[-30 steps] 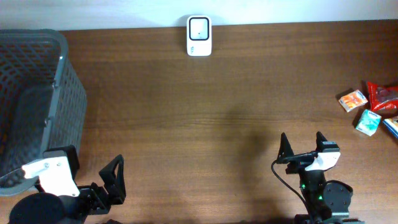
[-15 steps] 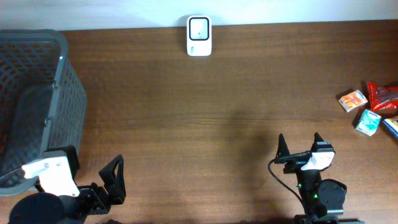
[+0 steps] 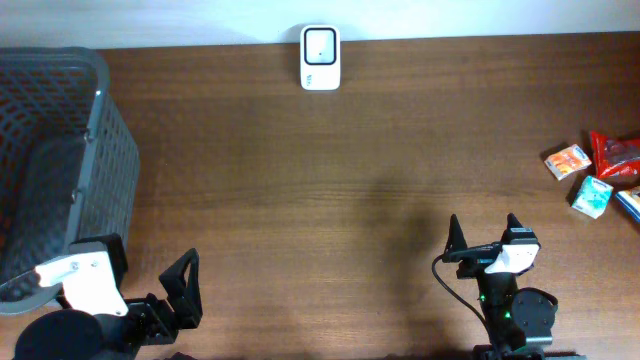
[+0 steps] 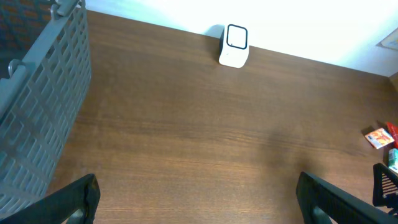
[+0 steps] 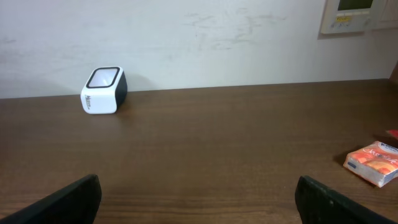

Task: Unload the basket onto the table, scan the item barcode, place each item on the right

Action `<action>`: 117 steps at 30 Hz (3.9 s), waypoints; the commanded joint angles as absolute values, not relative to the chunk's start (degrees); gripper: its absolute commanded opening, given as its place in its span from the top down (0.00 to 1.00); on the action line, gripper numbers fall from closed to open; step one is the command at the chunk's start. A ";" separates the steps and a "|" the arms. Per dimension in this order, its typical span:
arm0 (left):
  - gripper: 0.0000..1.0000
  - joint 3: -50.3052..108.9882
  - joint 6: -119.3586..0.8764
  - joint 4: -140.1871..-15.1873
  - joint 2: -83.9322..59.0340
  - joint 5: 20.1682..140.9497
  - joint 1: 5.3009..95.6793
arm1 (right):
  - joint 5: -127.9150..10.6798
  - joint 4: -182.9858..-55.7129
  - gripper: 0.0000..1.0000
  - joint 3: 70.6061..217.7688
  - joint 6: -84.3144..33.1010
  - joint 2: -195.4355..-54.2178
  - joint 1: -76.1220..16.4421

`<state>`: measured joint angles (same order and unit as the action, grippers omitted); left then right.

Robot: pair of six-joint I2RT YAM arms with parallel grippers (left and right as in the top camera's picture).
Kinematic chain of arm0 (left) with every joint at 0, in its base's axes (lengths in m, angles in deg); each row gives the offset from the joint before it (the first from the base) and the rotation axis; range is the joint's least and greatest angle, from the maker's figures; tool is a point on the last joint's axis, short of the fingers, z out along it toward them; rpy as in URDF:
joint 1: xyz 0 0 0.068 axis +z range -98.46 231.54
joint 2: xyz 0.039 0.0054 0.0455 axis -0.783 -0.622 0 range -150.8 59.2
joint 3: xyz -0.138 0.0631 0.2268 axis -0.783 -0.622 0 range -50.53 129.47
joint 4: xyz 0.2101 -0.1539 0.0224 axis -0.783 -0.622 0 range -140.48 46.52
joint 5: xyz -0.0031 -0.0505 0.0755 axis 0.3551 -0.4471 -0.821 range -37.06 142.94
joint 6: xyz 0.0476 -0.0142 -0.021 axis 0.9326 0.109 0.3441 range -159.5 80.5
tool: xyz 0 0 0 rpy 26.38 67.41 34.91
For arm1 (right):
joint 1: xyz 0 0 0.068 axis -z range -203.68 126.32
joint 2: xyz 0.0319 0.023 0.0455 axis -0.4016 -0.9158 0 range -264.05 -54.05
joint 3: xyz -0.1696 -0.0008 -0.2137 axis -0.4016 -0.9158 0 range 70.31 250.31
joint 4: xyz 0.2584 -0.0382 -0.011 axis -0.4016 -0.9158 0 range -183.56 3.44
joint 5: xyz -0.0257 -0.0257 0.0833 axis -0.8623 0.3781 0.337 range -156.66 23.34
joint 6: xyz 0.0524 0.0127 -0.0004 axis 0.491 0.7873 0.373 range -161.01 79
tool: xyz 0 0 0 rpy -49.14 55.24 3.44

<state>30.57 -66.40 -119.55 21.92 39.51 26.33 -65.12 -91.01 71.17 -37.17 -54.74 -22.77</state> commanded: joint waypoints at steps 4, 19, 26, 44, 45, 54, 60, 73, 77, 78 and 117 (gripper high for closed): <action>0.01 30.37 -66.88 -119.44 21.92 39.91 26.57 | -65.80 -91.08 0.01 70.63 -37.61 -54.26 -23.25; 0.01 30.37 -66.86 -120.91 21.94 40.30 26.57 | -65.80 -91.08 0.01 70.63 -37.63 -54.26 -23.25; 0.01 24.77 -53.68 -116.91 23.56 42.55 29.06 | -65.80 -91.08 0.01 70.63 -37.61 -54.26 -23.25; 0.01 -11.09 -30.20 -82.55 46.84 73.13 58.52 | -65.80 -91.08 0.01 70.63 -37.63 -54.26 -23.25; 0.01 -11.51 -30.20 -81.98 47.67 74.66 59.37 | -65.80 -91.08 0.01 70.63 -37.63 -54.26 -23.25; 0.01 -22.92 -32.74 -62.53 52.74 74.59 60.25 | -65.80 -91.08 0.01 70.63 -37.63 -54.26 -23.25; 0.01 -36.32 -44.13 -46.38 59.03 67.36 60.23 | -65.80 -91.08 0.01 70.63 -37.63 -54.26 -23.25; 0.01 -48.45 -45.53 -32.56 58.90 62.26 56.51 | -65.80 -91.08 0.01 70.63 -37.63 -54.26 -23.25; 0.01 -50.00 -45.72 -32.21 58.90 61.85 56.40 | -65.80 -91.08 0.02 70.63 -37.61 -54.26 -23.25; 0.01 -50.00 -45.70 -32.59 58.90 61.43 56.40 | -65.80 -91.08 0.01 70.63 -37.63 -54.26 -23.25; 0.01 -50.00 -44.65 -48.19 58.90 55.80 56.45 | -65.80 -91.08 0.01 70.63 -37.61 -54.26 -23.25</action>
<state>-49.63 -45.13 -47.93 58.51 57.78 56.73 -65.29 -91.01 71.15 -37.19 -54.74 -22.77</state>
